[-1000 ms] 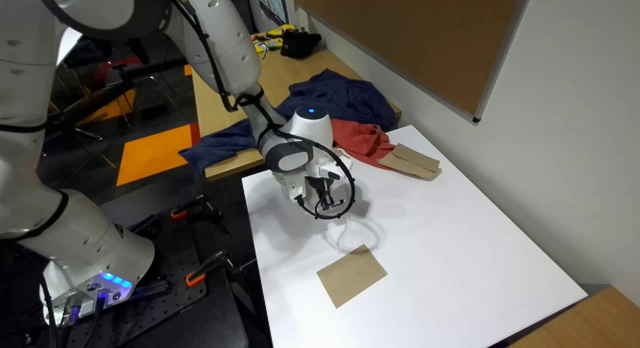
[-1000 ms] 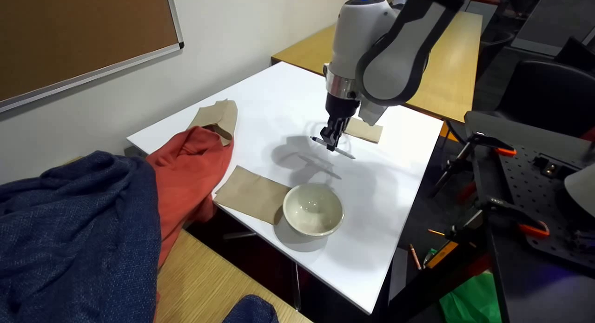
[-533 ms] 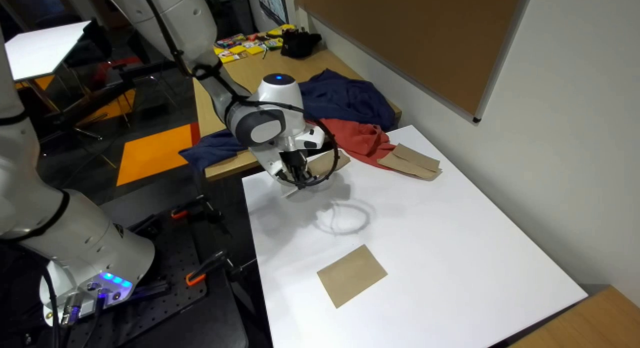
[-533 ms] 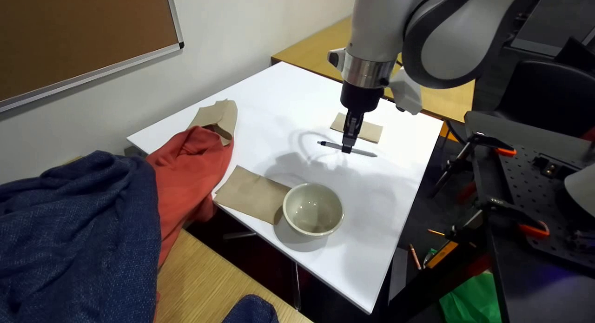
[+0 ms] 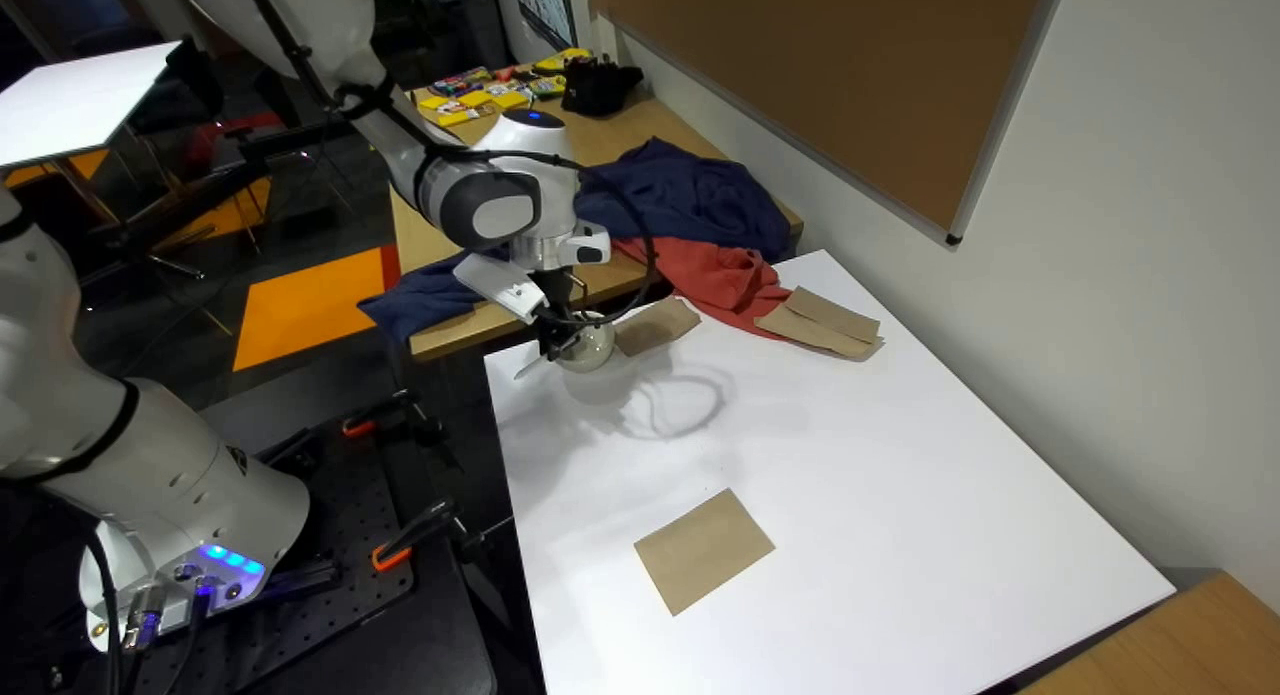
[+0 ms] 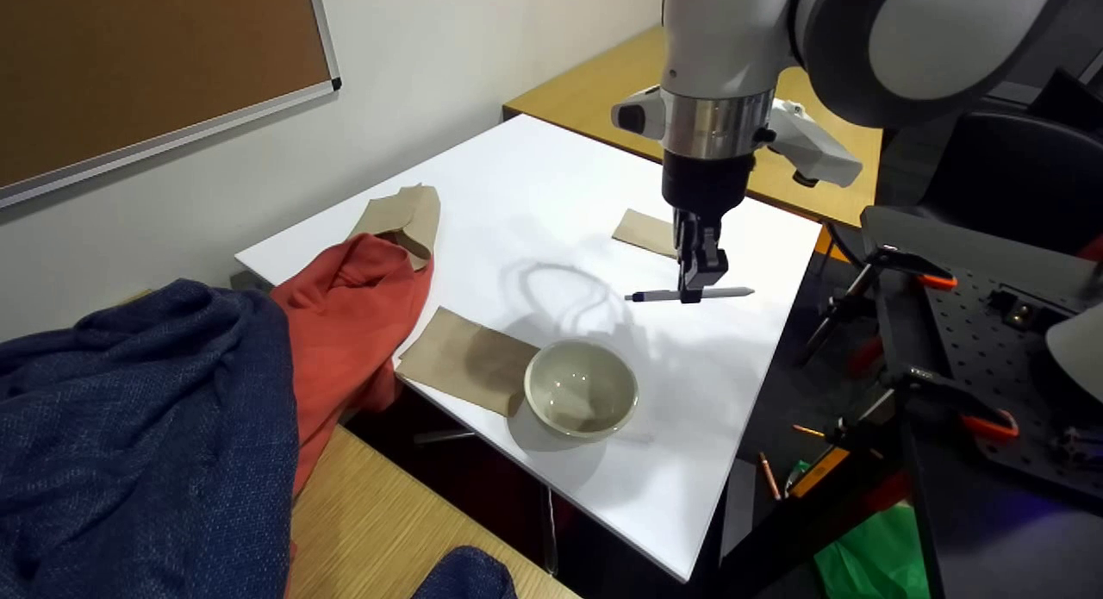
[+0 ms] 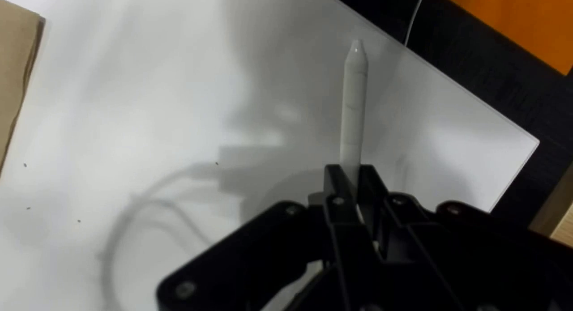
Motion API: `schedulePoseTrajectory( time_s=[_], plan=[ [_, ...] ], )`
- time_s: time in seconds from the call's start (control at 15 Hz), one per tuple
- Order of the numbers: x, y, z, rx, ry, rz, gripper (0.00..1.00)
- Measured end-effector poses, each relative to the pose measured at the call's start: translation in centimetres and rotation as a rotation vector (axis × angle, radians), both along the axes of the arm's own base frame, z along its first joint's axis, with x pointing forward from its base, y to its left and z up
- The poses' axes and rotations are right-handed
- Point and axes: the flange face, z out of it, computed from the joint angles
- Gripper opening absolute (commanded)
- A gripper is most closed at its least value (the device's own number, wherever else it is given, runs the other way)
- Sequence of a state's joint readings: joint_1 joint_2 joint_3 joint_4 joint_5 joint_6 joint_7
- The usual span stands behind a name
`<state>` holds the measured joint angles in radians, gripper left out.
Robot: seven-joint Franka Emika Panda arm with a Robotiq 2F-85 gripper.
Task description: Put the pen in the bowl
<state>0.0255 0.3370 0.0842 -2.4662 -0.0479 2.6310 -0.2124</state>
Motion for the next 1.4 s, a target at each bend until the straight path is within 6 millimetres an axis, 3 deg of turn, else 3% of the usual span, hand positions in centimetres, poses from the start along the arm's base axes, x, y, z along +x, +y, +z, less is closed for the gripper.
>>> schedulePoseTrajectory(
  time_s=[0.4, 0.8, 1.4],
  plan=[
    [-0.5, 2.2, 0.0, -0.013, 0.081, 0.122, 0.03],
    [0.7, 4.4, -0.4, -0.024, 0.093, 0.194, 0.03],
    [3.6, 5.9, -3.9, -0.025, 0.104, 0.260, 0.03]
  ],
)
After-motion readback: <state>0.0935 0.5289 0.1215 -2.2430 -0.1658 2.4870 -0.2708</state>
